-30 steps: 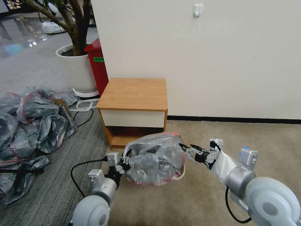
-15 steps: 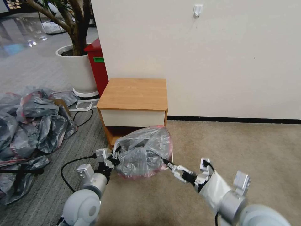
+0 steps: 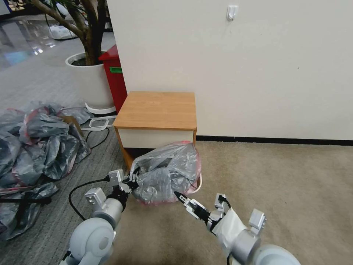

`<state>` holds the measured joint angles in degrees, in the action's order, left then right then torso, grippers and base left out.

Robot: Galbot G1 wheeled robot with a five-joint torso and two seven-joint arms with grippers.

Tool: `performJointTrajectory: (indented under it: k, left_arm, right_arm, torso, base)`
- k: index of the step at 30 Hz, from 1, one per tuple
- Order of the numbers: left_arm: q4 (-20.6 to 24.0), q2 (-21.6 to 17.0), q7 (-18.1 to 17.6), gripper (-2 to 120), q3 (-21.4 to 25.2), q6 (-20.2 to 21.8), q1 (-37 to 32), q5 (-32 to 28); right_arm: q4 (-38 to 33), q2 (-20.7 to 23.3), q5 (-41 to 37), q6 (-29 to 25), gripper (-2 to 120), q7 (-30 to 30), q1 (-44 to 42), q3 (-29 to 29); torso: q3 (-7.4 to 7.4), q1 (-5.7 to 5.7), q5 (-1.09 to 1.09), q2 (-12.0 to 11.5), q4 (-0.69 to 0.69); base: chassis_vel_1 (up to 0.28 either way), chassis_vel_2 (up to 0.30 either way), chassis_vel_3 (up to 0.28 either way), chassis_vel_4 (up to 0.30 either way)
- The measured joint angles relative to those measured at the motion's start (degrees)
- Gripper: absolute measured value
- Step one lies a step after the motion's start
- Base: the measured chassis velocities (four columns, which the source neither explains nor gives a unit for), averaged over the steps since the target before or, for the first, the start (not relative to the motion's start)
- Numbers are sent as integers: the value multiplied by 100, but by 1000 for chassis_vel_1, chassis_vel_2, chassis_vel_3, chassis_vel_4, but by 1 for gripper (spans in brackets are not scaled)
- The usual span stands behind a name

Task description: Pick up the garbage bag from the table and place it over the trash can.

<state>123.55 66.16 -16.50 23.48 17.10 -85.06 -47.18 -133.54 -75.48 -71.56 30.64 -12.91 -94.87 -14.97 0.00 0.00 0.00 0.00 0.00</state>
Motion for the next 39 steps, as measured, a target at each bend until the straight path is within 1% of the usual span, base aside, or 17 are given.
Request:
performJointTrajectory:
  k: [3, 10, 14, 15, 19, 20, 21, 23, 24, 27, 28, 29, 33, 34, 37, 38, 39]
  left_arm:
    - [0, 5, 0, 7, -19, -1, 9, -48]
    - [16, 16, 0, 7, -129, -1, 13, -102]
    - [38, 1, 0, 7, -187, 18, 11, -106]
    - [38, 1, 0, 7, -187, 18, 11, -106]
    - [37, 0, 0, 7, -204, 31, 20, -106]
    - [37, 0, 0, 7, -204, 31, 20, -106]
    - [36, 2, 0, 7, -204, 31, 23, -106]
    - [29, 10, -5, 7, -203, 32, 25, -106]
    - [29, 10, -5, 7, -203, 32, 25, -106]
    - [18, 20, -12, 7, -202, 31, 25, -106]
    - [18, 20, -12, 7, -202, 32, 25, -106]
    - [18, 20, -12, 7, -202, 32, 25, -106]
    - [-3, 18, -16, 7, -211, 33, 39, -104]
    - [-3, 18, -16, 7, -211, 33, 39, -104]
    - [-33, 26, -19, 7, -232, 33, 68, -104]
    - [-33, 26, -19, 7, -232, 33, 68, -104]
    - [-44, 34, -29, 7, -238, 33, 85, -104]
  right_arm:
    - [45, -15, 145, -3, 100, 190, 12, 26]
    - [85, -80, 176, -9, 99, 272, 54, 48]
    - [90, -110, 180, -16, 91, 280, 66, 87]
    - [90, -110, 180, -16, 91, 280, 66, 87]
    - [87, -127, 197, -26, 75, 280, 73, 132]
    - [87, -127, 197, -26, 75, 280, 73, 132]
    - [88, -127, 201, -28, 68, 278, 73, 135]
    - [91, -125, 204, -30, 59, 269, 73, 136]
    - [91, -125, 204, -30, 59, 269, 73, 136]
    - [105, -114, 208, -35, 44, 253, 73, 136]
    - [110, -111, 209, -36, 41, 251, 73, 139]
    - [110, -111, 209, -36, 41, 251, 73, 139]
    - [122, -110, 210, -46, 23, 247, 76, 146]
    - [122, -110, 210, -46, 23, 247, 76, 146]
    - [122, -112, 211, -48, 10, 247, 78, 149]
    - [122, -112, 211, -48, 10, 247, 78, 149]
    - [119, -111, 213, -48, 3, 247, 68, 155]
  torso:
    - [0, 0, 0, 0, 0]
    - [0, 0, 0, 0, 0]
    - [0, 0, 1, 0, 0]
    - [0, 0, 1, 0, 0]
    - [0, 0, 0, 0, 0]
    - [0, 0, 0, 0, 0]
    - [0, 0, 0, 0, 0]
    - [0, 0, 1, 0, 0]
    - [0, 0, 1, 0, 0]
    - [0, 0, 0, 0, 0]
    - [0, 0, 1, 0, 0]
    - [0, 0, 1, 0, 0]
    - [0, 0, 0, 0, 0]
    - [0, 0, 0, 0, 0]
    - [0, 0, 0, 0, 0]
    - [0, 0, 0, 0, 0]
    - [0, 0, 0, 0, 0]
  base:
    - [0, 0, 0, 0]
    - [0, 0, 0, 0]
    - [0, 0, 0, 0]
    - [0, 0, 0, 0]
    - [0, 0, 0, 0]
    - [0, 0, 0, 0]
    - [0, 0, 0, 0]
    - [0, 0, 0, 0]
    - [0, 0, 0, 0]
    - [0, 0, 0, 0]
    - [0, 0, 0, 0]
    - [0, 0, 0, 0]
    - [0, 0, 0, 0]
    - [0, 0, 0, 0]
    - [0, 0, 0, 0]
    - [0, 0, 0, 0]
    - [0, 0, 0, 0]
